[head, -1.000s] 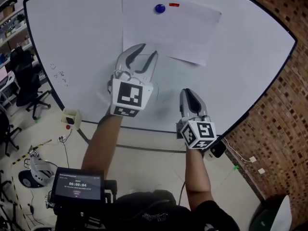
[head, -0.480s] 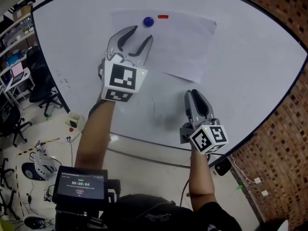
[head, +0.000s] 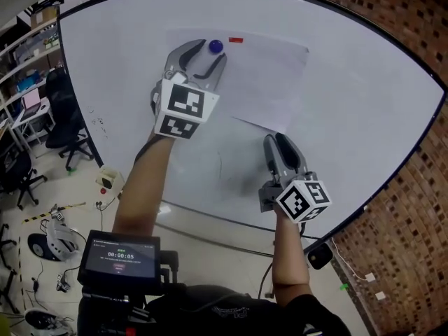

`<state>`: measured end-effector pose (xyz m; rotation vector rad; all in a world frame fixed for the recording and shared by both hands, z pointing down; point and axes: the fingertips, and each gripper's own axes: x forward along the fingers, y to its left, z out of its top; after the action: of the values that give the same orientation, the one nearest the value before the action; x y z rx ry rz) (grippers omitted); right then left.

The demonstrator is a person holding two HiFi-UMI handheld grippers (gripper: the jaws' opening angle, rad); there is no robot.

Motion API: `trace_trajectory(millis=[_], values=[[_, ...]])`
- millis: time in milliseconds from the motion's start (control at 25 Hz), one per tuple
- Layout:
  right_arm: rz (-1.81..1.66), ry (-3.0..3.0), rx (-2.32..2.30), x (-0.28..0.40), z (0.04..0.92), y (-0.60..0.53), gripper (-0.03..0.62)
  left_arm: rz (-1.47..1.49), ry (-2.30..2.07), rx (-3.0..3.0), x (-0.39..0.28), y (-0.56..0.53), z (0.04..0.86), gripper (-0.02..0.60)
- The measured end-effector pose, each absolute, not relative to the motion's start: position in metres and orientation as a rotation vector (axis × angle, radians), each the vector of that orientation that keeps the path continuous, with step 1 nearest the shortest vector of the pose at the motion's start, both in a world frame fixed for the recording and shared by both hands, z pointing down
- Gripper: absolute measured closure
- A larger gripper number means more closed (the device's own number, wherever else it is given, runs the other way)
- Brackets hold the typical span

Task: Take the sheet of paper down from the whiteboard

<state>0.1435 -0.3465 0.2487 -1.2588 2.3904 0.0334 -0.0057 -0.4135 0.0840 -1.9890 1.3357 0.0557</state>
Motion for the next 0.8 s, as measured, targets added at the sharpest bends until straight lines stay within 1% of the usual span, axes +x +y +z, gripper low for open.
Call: trace_trajectory(millis=[360,560,800], values=[[-0.004,2.379,-1.256,0.135,0.240,-0.360,0.439,0.060,1.323,-2.015,-0.014,-0.428,0.080,0.415],[-0.052,2.331,-1.230,0.146,0.235,-0.364,0.439,0.057,1.310,-2.020,-0.008,-0.426,0.080,0.431],[-0.100,2.303,-1.157,0.154,0.223,-0.367,0.433,0.052,1.291,-2.015,-0.005,-0.425,0.081,0.436]])
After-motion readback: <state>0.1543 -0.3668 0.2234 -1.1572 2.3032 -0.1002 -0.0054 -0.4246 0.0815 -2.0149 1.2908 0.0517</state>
